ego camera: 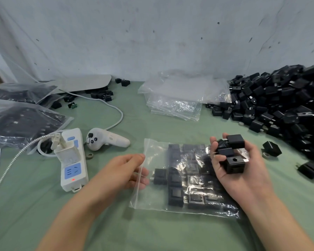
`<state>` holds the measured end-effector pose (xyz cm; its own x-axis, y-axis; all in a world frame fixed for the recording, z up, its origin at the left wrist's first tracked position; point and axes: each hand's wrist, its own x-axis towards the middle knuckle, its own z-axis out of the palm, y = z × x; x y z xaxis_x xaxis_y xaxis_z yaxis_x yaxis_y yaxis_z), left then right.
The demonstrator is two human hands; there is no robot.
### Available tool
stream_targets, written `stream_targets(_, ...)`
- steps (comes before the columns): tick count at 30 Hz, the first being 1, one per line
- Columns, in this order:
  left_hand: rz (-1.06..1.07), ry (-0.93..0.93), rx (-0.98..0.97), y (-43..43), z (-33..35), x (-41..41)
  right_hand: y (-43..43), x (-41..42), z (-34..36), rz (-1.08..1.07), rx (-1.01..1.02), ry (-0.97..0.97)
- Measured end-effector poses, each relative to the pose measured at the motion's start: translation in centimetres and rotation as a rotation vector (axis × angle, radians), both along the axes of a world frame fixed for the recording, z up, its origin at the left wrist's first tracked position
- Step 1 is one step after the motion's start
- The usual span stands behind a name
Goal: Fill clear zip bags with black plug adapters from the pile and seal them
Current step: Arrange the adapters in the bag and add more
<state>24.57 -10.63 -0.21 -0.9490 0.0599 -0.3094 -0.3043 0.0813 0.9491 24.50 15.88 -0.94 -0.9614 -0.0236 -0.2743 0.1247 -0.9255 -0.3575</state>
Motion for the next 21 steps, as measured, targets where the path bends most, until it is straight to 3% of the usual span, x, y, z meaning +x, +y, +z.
stream_targets(10, -0.045, -0.14, 0.246, 1.9, 0.6, 0.4, 0.0, 0.0, -0.1, 0.002, -0.006, -0.005)
stream_targets(21, 0.092, -0.092, 0.399, 3.0, 0.1, -2.6, 0.1, 0.1, 0.0, 0.011, -0.021, -0.006)
